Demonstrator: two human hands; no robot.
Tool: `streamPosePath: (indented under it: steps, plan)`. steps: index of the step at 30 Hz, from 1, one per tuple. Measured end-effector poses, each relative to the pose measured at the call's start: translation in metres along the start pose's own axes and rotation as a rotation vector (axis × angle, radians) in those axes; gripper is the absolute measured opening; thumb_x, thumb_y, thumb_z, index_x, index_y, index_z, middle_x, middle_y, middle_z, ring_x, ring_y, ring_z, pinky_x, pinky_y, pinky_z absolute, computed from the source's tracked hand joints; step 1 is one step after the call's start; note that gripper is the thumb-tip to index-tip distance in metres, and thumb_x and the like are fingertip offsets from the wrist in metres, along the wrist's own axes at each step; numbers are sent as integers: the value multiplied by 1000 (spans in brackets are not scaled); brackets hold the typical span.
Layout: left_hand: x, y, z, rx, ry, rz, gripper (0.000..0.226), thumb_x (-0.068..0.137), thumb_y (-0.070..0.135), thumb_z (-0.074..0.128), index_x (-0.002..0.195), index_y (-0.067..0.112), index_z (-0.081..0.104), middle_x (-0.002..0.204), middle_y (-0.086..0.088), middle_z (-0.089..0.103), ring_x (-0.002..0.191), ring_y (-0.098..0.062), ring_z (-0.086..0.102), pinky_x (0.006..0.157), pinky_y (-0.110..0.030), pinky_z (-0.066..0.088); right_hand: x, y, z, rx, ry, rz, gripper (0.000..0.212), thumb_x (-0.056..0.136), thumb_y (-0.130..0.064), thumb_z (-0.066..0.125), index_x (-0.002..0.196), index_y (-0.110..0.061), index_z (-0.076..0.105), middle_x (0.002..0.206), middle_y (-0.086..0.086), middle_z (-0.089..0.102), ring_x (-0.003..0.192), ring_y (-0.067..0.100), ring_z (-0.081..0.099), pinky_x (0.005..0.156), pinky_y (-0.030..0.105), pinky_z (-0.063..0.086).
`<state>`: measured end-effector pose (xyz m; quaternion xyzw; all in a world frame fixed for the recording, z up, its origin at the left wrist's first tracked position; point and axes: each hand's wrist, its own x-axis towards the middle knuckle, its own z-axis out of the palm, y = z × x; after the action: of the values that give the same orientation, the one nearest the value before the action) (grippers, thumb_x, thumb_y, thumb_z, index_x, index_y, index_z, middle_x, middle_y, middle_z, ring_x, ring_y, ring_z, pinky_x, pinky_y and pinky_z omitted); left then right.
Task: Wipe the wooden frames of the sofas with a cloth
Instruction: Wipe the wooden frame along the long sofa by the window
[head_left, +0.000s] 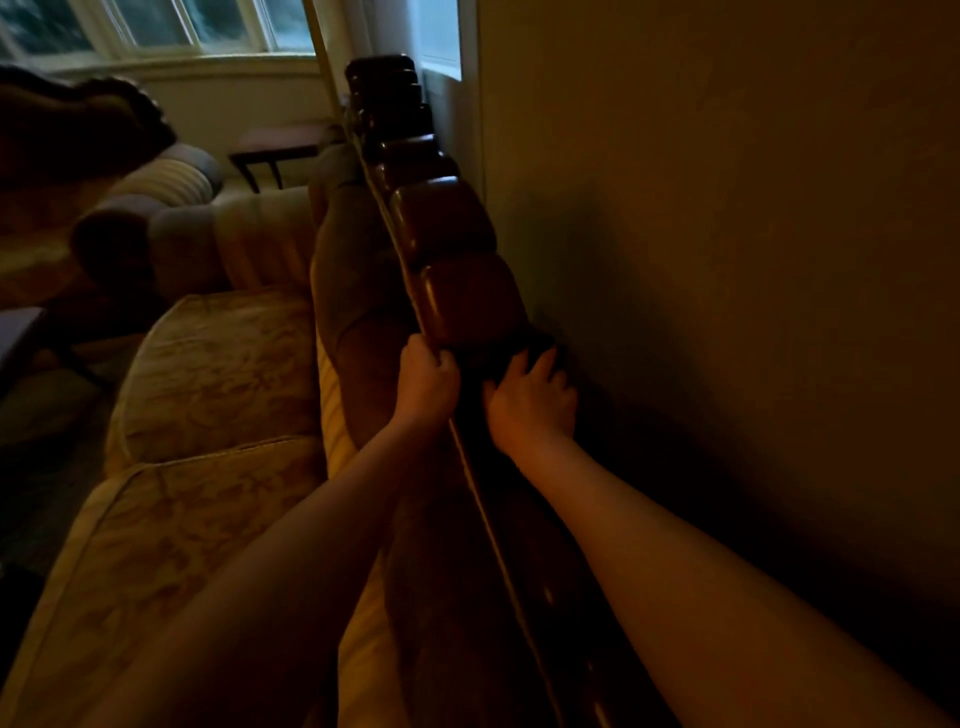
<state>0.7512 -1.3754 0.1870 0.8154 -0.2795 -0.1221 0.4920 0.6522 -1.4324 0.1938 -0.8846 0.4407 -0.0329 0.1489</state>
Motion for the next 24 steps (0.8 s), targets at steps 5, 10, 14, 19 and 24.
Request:
streamPosePath:
  steps: [5,10,14,19,24]
  plan:
    - [77,14,-5,-244,206,-21,17,97,28,41,88,16,50,96,-6,50,76,-13,47,64,-27,38,66,-32,-4,106,202,-74,72,97,-48,31,150,-10,1,153,26,-2,139,43,15,112,48,21]
    - [131,23,4,-603,388,-186,37,98,16,39,62,14,45,62,-1,44,56,-11,41,55,-27,34,107,-55,-16,101,437,-217,66,92,-52,28,146,-15,24,151,24,15,136,44,22,106,55,27]
    - [132,6,6,-606,363,-191,41,100,17,40,60,13,47,61,-4,46,56,-13,43,57,-30,34,138,-90,-33,96,433,-175,64,95,-52,33,146,-15,23,154,23,8,140,45,9,110,57,16]
    - [125,12,-11,-877,227,-316,34,101,19,40,75,10,60,76,-9,60,72,-20,58,65,-32,47,152,-121,-47,-146,387,-320,60,95,-47,38,146,-21,23,156,21,7,141,47,1,111,61,8]
    - [109,-3,-46,-605,137,-384,35,101,20,35,77,8,58,79,-11,57,72,-23,54,69,-37,45,114,-124,1,-740,398,-366,71,95,-47,41,150,-16,10,156,20,-9,140,48,-7,107,65,14]
